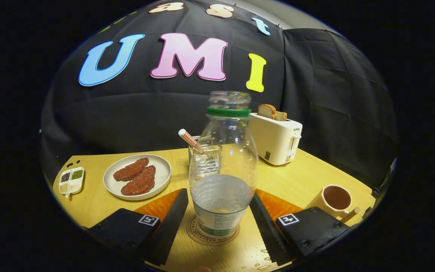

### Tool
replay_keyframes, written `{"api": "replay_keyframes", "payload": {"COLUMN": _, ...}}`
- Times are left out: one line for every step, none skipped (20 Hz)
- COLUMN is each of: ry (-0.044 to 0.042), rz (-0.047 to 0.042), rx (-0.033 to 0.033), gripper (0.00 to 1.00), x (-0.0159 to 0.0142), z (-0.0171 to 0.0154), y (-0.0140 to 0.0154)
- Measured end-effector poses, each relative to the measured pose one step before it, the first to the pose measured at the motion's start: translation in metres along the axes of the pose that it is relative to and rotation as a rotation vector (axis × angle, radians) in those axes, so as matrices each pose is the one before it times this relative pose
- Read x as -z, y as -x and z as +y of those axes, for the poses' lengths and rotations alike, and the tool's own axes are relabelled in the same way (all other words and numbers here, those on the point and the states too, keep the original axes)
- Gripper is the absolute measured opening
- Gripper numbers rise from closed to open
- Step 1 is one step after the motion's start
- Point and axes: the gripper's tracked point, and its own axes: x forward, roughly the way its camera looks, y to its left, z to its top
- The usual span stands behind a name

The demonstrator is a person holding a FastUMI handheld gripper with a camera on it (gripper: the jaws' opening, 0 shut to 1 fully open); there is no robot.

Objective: Take the bottle from table, then pour the juice into the cup, finally place the bottle on the coaster

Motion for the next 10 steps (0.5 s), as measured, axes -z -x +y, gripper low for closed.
{"api": "replay_keyframes", "payload": {"ry": -0.01209, "rz": -0.00072, "rx": 0.0, "gripper": 0.98, "x": -0.00186, "z": -0.00061, "y": 0.00361}}
{"api": "replay_keyframes", "payload": {"ry": -0.01867, "rz": -0.0082, "rx": -0.01241, "gripper": 0.98, "x": -0.00278, "z": 0.00158, "y": 0.00493}}
{"api": "replay_keyframes", "payload": {"ry": -0.01817, "rz": -0.00495, "rx": -0.02169, "gripper": 0.98, "x": -0.0023, "z": 0.00453, "y": 0.0047}}
{"api": "replay_keyframes", "payload": {"ry": -0.00862, "rz": -0.00029, "rx": -0.01814, "gripper": 0.98, "x": -0.0007, "z": 0.00223, "y": 0.00499}}
{"api": "replay_keyframes", "payload": {"ry": -0.00197, "rz": -0.00331, "rx": -0.0149, "gripper": 0.98, "x": -0.00113, "z": 0.0001, "y": 0.00657}}
{"api": "replay_keyframes", "payload": {"ry": 0.00439, "rz": -0.00527, "rx": -0.0128, "gripper": 0.98, "x": -0.00288, "z": 0.00093, "y": 0.00641}}
{"api": "replay_keyframes", "payload": {"ry": 0.0071, "rz": -0.00761, "rx": -0.00725, "gripper": 0.98, "x": -0.00338, "z": 0.00014, "y": 0.00718}}
{"api": "replay_keyframes", "payload": {"ry": 0.00669, "rz": -0.00852, "rx": -0.00473, "gripper": 0.98, "x": -0.00445, "z": -0.00062, "y": 0.00828}}
{"api": "replay_keyframes", "payload": {"ry": 0.0009, "rz": -0.01086, "rx": -0.00126, "gripper": 0.98, "x": -0.00541, "z": -0.00139, "y": 0.01007}}
{"api": "replay_keyframes", "payload": {"ry": -0.00272, "rz": -0.01509, "rx": -0.00042, "gripper": 0.98, "x": -0.00743, "z": -0.00164, "y": 0.01067}}
